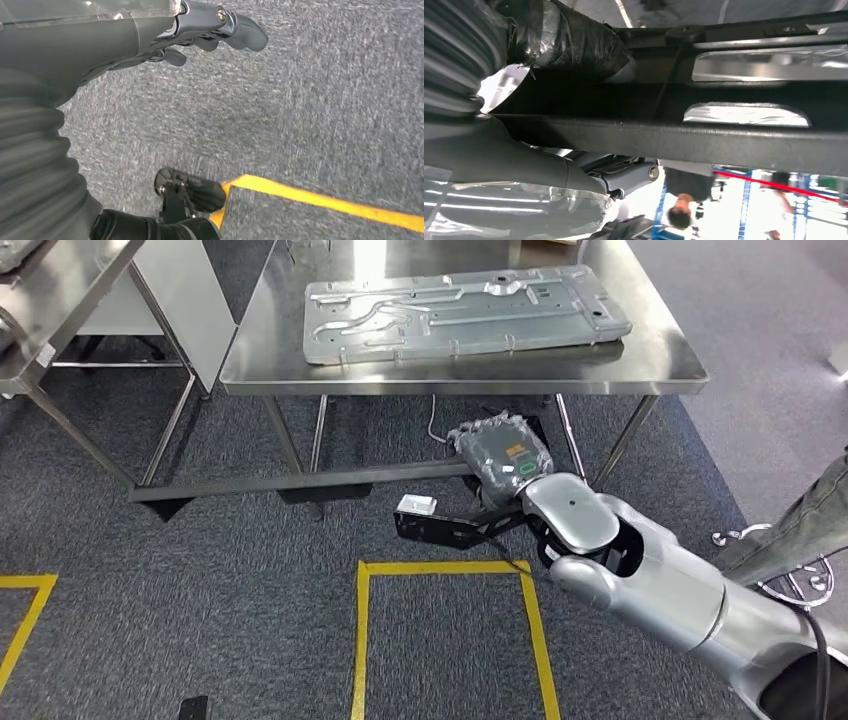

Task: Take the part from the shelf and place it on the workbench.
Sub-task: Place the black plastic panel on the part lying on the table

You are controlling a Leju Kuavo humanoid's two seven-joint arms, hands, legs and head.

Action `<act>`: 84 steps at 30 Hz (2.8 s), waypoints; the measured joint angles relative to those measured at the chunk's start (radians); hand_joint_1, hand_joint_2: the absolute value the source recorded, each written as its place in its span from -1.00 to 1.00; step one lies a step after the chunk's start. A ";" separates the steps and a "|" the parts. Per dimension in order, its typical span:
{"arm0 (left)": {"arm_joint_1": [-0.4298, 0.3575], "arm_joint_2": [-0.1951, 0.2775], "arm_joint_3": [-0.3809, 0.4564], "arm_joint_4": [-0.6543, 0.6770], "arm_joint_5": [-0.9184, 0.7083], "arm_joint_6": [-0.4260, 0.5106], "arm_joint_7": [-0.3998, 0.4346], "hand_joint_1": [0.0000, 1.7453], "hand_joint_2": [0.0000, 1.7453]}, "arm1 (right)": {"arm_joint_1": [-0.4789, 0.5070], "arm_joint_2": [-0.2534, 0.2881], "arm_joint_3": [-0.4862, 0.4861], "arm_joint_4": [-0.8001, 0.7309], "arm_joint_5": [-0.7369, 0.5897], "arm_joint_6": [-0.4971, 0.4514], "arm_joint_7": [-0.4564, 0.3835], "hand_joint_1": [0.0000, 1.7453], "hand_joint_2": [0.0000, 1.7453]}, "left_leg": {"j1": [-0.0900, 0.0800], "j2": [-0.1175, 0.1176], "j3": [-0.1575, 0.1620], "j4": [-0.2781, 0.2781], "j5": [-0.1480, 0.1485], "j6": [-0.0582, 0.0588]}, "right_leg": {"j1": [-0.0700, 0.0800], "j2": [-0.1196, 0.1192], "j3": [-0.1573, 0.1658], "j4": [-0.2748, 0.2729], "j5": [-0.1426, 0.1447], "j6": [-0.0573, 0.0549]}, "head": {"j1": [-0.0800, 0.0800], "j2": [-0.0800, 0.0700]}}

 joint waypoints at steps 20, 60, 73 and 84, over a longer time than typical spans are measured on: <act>0.001 0.002 0.002 0.007 -0.010 -0.008 -0.009 -1.00 1.00 | -0.027 -0.063 -0.027 -0.029 0.124 0.076 0.019 1.00 1.00 | -0.007 0.010 0.021 -0.022 0.000 0.022 | 0.009 -0.003 -0.022 0.032 -0.021 -0.011 | -0.002 0.000; -0.004 0.010 0.002 0.010 -0.014 -0.019 0.046 -1.00 1.00 | -0.141 -0.032 -0.013 -0.111 0.183 0.153 0.011 1.00 1.00 | 0.002 -0.001 0.031 -0.004 -0.030 0.005 | -0.014 0.001 -0.039 0.028 0.019 0.013 | 0.013 0.000; -0.002 0.019 0.002 0.011 -0.020 -0.028 0.064 -1.00 1.00 | -0.179 0.029 0.021 -0.102 0.185 0.157 0.005 1.00 1.00 | 0.001 0.006 -0.083 0.161 -0.046 -0.018 | 0.002 0.002 0.002 -0.003 -0.003 -0.045 | 0.006 0.000; -0.003 0.037 0.001 0.011 -0.023 -0.043 0.047 -1.00 1.00 | -0.202 0.036 0.027 -0.096 0.185 0.167 0.001 1.00 1.00 | -0.001 0.008 0.029 -0.027 -0.006 0.024 | 0.003 0.001 -0.104 0.205 -0.099 -0.004 | 0.014 0.000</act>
